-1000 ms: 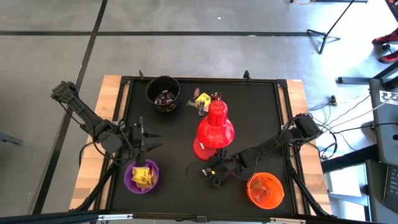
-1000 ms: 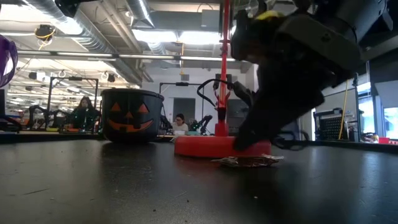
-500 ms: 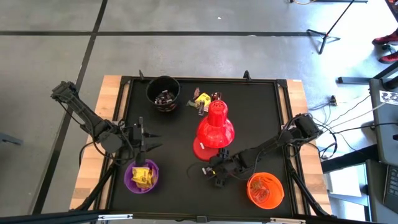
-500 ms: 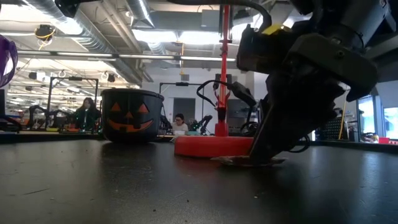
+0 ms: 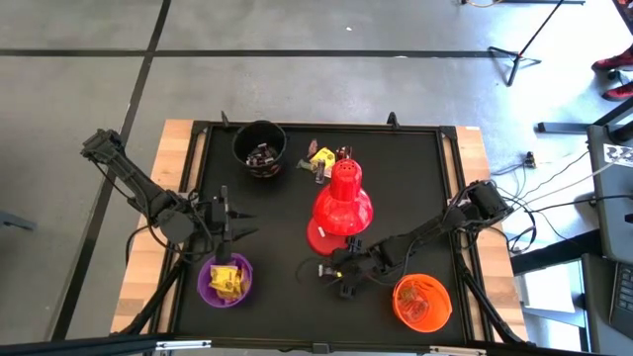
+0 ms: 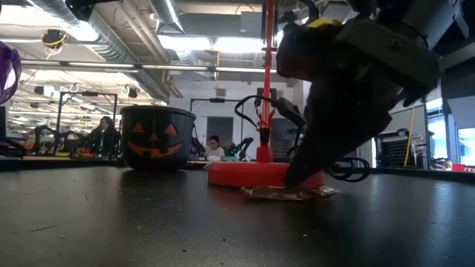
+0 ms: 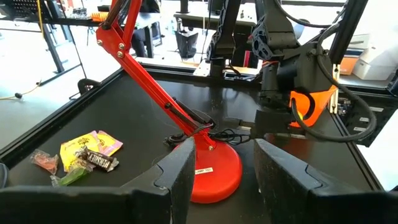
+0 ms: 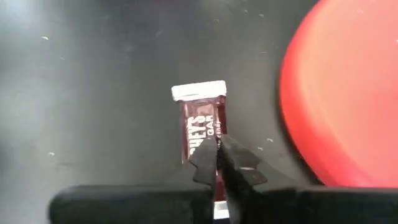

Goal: Organize candy in baskets
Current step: Put the brown chocolate bar into the black bucket

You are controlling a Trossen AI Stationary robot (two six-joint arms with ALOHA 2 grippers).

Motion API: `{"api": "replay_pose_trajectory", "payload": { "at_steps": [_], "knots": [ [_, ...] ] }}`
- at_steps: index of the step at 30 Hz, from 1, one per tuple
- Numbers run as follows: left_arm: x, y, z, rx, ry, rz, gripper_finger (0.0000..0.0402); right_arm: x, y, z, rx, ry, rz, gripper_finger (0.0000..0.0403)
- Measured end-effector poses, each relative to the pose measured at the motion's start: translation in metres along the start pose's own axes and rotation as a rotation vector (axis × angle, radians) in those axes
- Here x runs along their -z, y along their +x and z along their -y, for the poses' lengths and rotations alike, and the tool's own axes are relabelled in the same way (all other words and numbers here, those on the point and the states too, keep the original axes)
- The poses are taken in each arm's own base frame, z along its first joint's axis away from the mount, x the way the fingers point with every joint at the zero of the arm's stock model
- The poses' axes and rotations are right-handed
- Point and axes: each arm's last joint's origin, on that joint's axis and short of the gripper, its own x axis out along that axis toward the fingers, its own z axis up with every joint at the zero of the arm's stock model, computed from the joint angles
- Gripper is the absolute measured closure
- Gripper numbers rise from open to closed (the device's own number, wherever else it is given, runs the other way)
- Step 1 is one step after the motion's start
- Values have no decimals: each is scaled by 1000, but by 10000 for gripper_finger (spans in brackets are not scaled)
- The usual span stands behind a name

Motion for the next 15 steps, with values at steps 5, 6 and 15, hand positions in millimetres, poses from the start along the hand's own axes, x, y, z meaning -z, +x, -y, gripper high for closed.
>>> {"api": "replay_pose_trajectory", "payload": {
  "at_steps": [5,6,15],
  "knots": [
    [0,0,0,-1,0,-1,250,-7,0,-5,-47,-6,76,397],
    [0,0,0,0,1,-1,250,-9,-1,-6,-55,-7,93,397],
    [1,1,1,-4,-2,-6,250,-23,-3,-12,-86,-54,249,402]
  ]
}}
